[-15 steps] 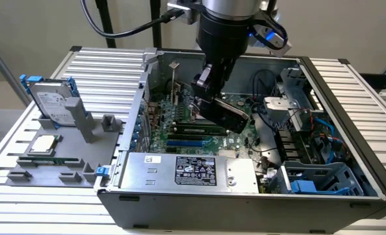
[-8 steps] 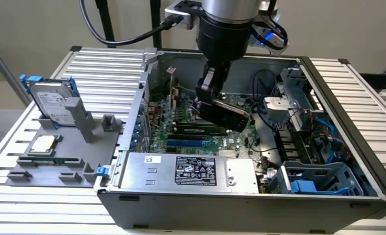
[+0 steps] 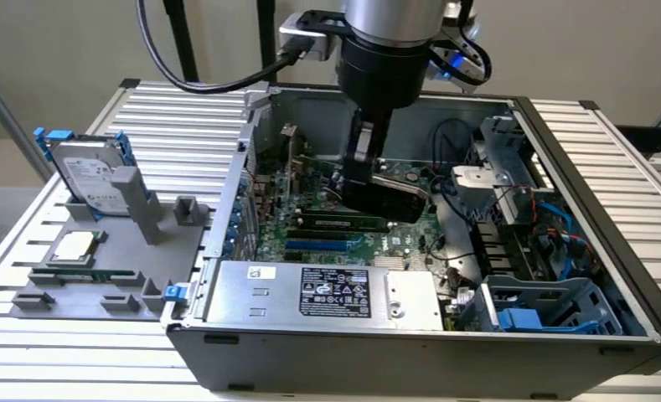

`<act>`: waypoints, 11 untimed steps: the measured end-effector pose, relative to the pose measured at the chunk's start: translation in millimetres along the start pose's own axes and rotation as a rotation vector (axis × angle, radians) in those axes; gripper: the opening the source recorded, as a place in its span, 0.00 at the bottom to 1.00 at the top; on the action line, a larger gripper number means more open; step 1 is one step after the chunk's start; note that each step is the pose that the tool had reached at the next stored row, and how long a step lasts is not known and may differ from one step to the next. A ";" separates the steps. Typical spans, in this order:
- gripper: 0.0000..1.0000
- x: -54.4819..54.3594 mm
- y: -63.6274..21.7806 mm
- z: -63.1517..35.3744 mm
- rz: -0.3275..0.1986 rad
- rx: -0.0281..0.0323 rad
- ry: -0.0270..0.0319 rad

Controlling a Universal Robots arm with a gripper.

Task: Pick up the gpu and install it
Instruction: 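Insert the gpu into the slot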

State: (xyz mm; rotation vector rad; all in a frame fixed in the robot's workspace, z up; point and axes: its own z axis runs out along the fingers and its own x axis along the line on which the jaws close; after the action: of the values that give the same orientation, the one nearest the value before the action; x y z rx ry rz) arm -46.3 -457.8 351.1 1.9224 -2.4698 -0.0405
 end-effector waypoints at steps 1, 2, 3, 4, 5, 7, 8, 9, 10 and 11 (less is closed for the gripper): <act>0.00 0.0 0.0 0.6 -0.018 0.0001 0.0005; 0.00 0.0 0.0 1.2 -0.036 0.0002 0.0010; 0.00 0.0 0.0 1.9 -0.054 0.0003 0.0014; 0.00 0.0 -0.1 2.5 -0.072 0.0004 0.0018; 0.00 0.0 -0.1 3.2 -0.090 0.0008 0.0021; 0.00 0.1 -0.1 5.3 -0.127 0.0026 0.0027; 0.00 0.1 -0.2 6.4 -0.144 0.0040 0.0029; 0.00 0.1 -0.2 7.8 -0.159 0.0058 0.0029; 0.00 0.0 -0.2 9.0 -0.172 0.0075 0.0029; 0.00 0.0 -0.1 10.3 -0.184 0.0093 0.0030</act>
State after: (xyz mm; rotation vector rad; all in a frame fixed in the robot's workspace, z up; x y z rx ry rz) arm -46.4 -457.7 340.9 2.1448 -2.2875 -0.0277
